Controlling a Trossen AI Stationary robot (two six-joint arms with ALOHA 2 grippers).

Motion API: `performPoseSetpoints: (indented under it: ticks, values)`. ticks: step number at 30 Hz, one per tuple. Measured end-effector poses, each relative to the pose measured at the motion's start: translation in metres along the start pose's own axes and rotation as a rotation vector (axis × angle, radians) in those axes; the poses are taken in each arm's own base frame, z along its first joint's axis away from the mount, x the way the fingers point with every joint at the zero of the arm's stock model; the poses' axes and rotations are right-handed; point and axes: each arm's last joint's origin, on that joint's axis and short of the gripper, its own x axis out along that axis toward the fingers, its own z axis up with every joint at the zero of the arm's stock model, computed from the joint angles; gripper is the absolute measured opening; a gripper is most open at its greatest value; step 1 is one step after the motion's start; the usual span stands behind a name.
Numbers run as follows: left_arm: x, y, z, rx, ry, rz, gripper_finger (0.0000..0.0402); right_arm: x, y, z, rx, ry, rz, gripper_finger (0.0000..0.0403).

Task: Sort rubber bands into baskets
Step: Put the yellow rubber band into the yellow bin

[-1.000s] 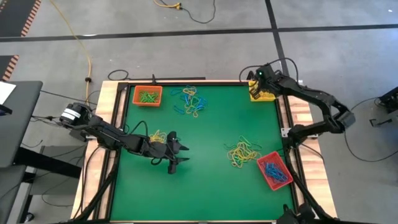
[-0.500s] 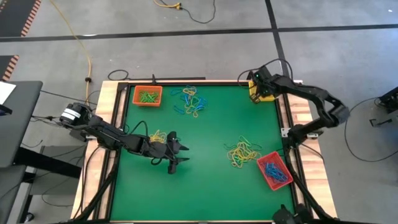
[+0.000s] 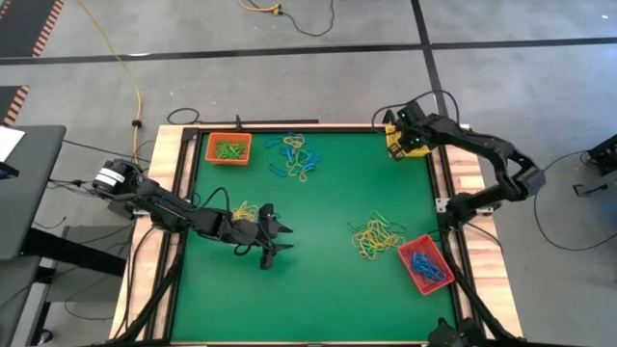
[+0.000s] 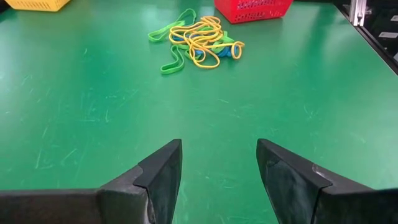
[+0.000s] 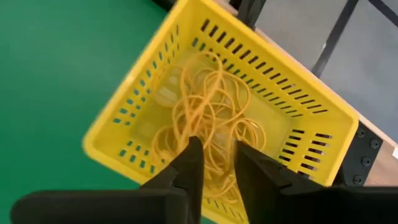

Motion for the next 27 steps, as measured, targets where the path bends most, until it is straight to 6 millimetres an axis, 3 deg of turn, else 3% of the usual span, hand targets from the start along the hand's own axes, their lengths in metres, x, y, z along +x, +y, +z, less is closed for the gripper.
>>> performPoseSetpoints:
  ticks: [9, 20, 27]
  values:
    - [0.0, 0.0, 0.0, 0.005, 0.001, 0.0, 0.0197, -0.024, -0.005, -0.002, 0.041, -0.078, 0.012, 0.0174]
    - [0.0, 0.0, 0.0, 0.005, -0.001, 0.009, 0.0197, -0.039, -0.007, -0.004, 0.075, -0.138, 0.037, 0.0172]
    - [0.001, 0.01, 0.0, 0.012, -0.012, 0.188, 0.0197, -0.049, 0.017, -0.003, 0.026, -0.174, 0.275, 0.0171]
